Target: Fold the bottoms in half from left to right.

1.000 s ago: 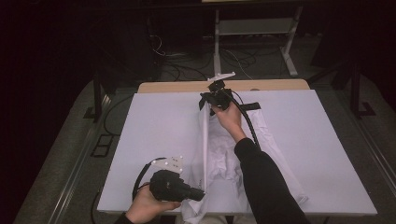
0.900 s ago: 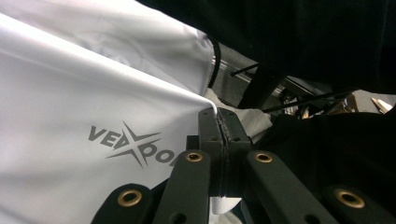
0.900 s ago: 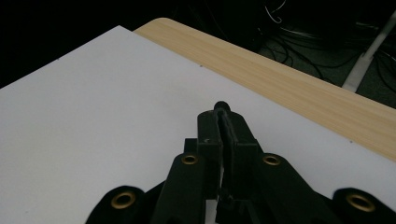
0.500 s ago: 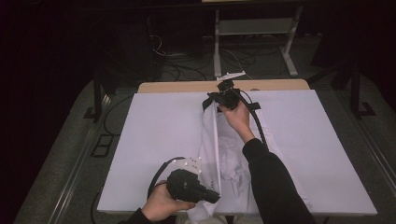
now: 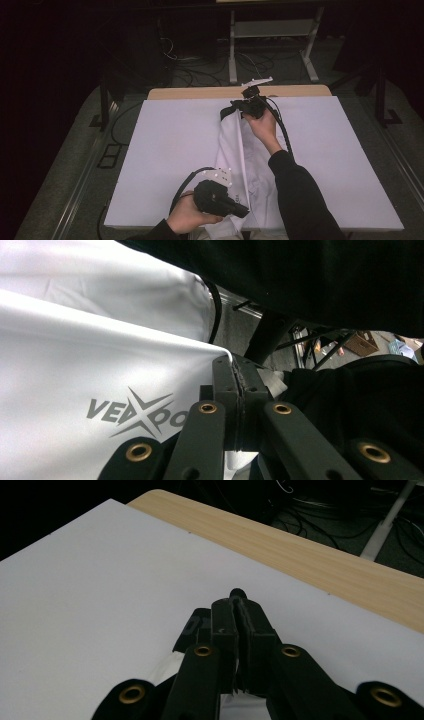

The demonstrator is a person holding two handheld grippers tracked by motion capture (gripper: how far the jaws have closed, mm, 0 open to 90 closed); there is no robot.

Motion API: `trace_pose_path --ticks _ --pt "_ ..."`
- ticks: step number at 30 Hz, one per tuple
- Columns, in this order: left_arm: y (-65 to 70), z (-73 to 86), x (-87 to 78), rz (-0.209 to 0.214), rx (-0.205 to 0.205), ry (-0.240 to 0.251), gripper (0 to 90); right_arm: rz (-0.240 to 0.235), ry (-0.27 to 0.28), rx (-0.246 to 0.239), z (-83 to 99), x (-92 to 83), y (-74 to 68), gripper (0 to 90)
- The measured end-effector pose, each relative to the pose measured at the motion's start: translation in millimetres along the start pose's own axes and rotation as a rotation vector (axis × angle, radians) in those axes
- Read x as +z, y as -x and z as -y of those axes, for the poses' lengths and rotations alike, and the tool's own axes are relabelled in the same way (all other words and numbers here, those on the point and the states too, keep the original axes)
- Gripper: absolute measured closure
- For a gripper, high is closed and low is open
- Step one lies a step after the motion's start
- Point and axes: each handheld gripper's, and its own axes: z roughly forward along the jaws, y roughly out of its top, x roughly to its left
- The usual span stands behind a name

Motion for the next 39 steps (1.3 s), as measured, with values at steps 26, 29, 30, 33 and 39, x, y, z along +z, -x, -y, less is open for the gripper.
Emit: trace_pose_path --ticks 26,29,30,33,39 --pt "2.4 -31.1 31.7 0.032 0.058 0.003 88.3 0.017 -0.004 0.009 6.8 -24.9 31.5 85.0" --pt "2.1 -33.6 35.0 0.037 0.062 0.004 88.2 0.014 -0.005 0.008 8.1 -27.3 34.9 85.0" --pt "2.0 -34.7 35.9 0.036 0.066 0.006 88.2 0.017 -0.008 0.007 8.8 -28.0 36.1 85.0" --pt "1.5 -38.9 39.8 0.047 0.065 0.019 88.3 0.023 -0.016 0.005 10.9 -31.1 41.2 85.0" --pt "3.1 -48.3 50.0 0.057 0.084 0.012 88.3 0.026 -0.014 0.010 12.6 -40.7 51.5 85.0"
